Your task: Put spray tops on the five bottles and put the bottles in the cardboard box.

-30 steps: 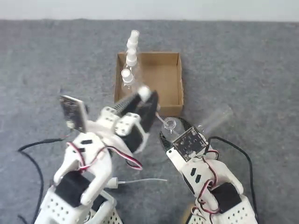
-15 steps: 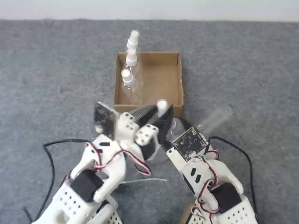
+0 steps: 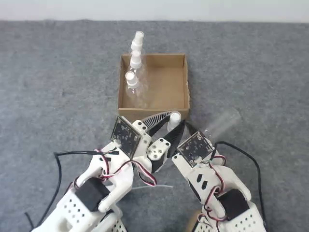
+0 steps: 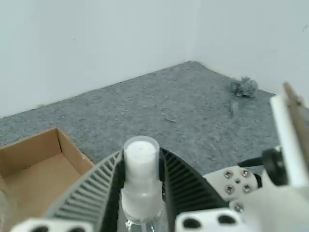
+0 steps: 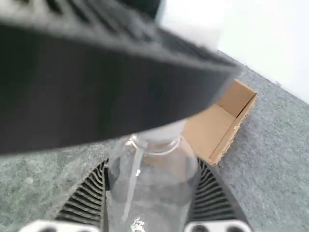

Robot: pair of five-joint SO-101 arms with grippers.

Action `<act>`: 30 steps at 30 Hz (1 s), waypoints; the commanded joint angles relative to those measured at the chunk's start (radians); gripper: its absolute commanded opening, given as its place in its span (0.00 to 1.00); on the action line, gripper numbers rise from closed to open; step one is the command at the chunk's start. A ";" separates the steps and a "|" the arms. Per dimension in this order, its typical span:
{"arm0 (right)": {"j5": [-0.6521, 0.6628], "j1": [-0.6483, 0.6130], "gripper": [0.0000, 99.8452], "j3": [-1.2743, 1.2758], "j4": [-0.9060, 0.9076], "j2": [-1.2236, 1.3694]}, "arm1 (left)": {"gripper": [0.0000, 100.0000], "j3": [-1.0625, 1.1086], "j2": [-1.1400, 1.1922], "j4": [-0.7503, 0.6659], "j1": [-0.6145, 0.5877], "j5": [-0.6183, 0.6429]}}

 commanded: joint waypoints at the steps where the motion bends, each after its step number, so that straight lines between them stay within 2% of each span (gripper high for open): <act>1: 0.009 0.024 0.03 -0.021 -0.018 -0.021 | 0.02 -0.010 -0.003 0.014 0.008 -0.017; 5: 0.009 0.024 0.03 -0.023 -0.018 -0.021 | 0.02 0.002 -0.002 0.000 0.008 -0.017; 11: 0.008 0.024 0.03 -0.023 -0.018 -0.021 | 0.02 0.168 -0.009 -0.242 0.006 -0.021; 14: 0.006 0.030 0.03 -0.023 -0.018 -0.021 | 0.06 0.214 -0.009 -0.308 0.009 -0.071; 24: 0.000 0.074 0.03 -0.025 -0.027 -0.022 | 0.12 0.213 -0.009 -0.307 0.002 -0.023; 30: 0.000 0.076 0.03 -0.025 -0.027 -0.022 | 0.16 0.171 -0.009 -0.207 0.002 -0.021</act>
